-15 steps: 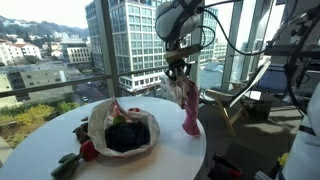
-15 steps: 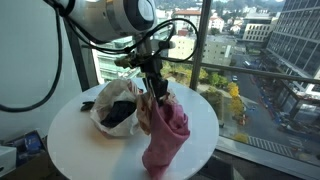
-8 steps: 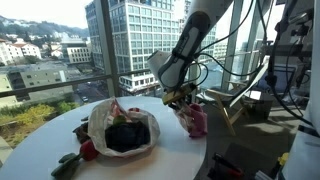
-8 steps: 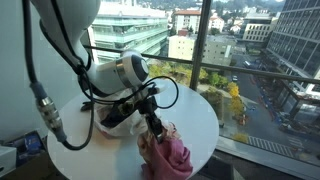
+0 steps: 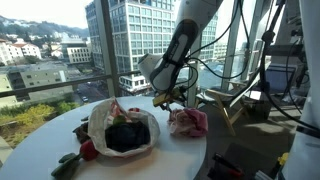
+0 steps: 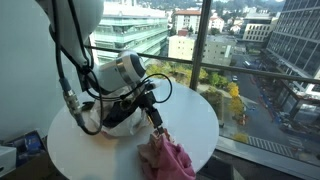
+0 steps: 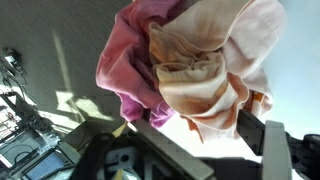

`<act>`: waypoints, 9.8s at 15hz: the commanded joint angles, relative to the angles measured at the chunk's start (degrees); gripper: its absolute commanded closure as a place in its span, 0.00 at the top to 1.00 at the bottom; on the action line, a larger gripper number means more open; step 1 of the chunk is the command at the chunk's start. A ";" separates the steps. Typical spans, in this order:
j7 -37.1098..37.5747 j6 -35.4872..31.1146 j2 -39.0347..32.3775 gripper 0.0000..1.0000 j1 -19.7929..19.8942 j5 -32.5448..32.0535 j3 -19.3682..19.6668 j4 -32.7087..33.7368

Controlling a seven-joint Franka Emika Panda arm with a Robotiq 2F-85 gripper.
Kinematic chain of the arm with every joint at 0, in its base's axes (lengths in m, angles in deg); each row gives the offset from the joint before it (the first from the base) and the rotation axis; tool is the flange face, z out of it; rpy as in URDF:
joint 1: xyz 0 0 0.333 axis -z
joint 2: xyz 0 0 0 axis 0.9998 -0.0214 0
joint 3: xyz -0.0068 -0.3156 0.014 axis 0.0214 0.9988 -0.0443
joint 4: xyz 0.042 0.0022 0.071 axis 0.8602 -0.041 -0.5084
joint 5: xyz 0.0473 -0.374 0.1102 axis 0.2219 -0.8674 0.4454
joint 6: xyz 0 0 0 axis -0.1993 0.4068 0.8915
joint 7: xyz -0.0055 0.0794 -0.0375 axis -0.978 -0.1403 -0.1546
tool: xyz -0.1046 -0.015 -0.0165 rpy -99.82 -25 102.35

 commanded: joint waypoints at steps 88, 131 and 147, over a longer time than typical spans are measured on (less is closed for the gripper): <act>-43.10 -1.36 26.07 0.12 8.92 23.60 -4.62 -8.86; -42.16 -5.72 -26.69 1.00 -18.63 26.29 -10.14 46.60; -33.45 -15.97 -44.26 1.00 -24.72 25.39 2.26 60.21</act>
